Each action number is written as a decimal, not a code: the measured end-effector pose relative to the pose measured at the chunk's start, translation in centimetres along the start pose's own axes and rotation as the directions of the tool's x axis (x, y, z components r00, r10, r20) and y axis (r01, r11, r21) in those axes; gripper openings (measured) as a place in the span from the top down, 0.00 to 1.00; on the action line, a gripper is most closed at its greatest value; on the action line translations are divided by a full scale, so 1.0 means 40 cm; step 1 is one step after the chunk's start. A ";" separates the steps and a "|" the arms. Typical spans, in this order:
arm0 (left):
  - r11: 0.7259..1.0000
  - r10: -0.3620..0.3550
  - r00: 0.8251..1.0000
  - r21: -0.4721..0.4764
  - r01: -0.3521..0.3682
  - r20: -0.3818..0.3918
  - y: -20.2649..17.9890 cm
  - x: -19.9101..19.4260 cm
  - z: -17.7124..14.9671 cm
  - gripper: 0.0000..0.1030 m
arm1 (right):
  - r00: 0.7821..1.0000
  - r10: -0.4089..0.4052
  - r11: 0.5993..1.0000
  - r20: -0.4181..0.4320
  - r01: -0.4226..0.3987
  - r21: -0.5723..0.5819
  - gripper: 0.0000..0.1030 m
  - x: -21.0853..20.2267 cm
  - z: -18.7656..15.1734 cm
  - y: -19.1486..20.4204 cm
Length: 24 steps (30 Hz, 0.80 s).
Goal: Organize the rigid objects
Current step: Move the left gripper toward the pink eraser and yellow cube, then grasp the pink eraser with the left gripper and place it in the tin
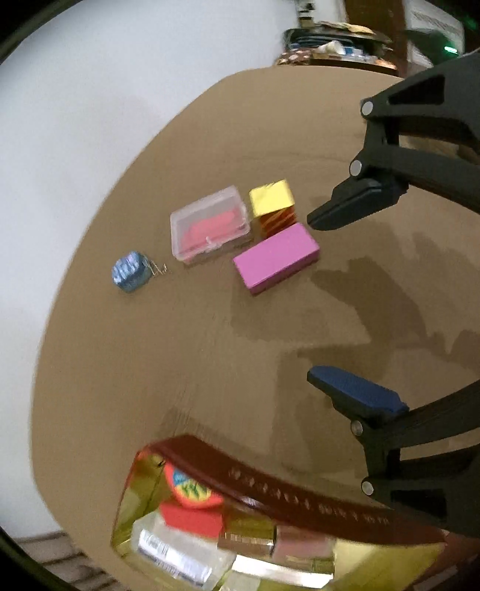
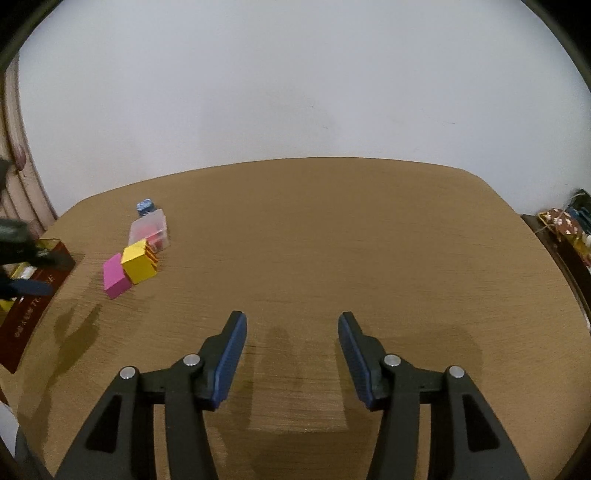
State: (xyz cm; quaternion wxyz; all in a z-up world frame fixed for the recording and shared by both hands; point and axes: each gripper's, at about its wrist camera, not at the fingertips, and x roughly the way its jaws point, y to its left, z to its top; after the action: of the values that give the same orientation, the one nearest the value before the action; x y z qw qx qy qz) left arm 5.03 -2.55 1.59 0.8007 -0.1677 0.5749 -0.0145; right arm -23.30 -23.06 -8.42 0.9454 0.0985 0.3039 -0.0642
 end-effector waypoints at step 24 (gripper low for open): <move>0.987 0.159 0.987 0.019 -0.158 -0.029 -0.099 0.119 0.048 0.32 | 0.995 0.093 0.996 0.036 -0.093 -0.002 0.48 -0.052 -0.006 -0.020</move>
State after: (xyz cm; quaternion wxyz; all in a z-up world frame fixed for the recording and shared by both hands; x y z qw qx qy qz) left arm 9.07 -6.84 -1.08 0.7919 -0.1146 0.5984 0.0420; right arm -25.25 -23.64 -7.51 0.9526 0.1115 0.2821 -0.0217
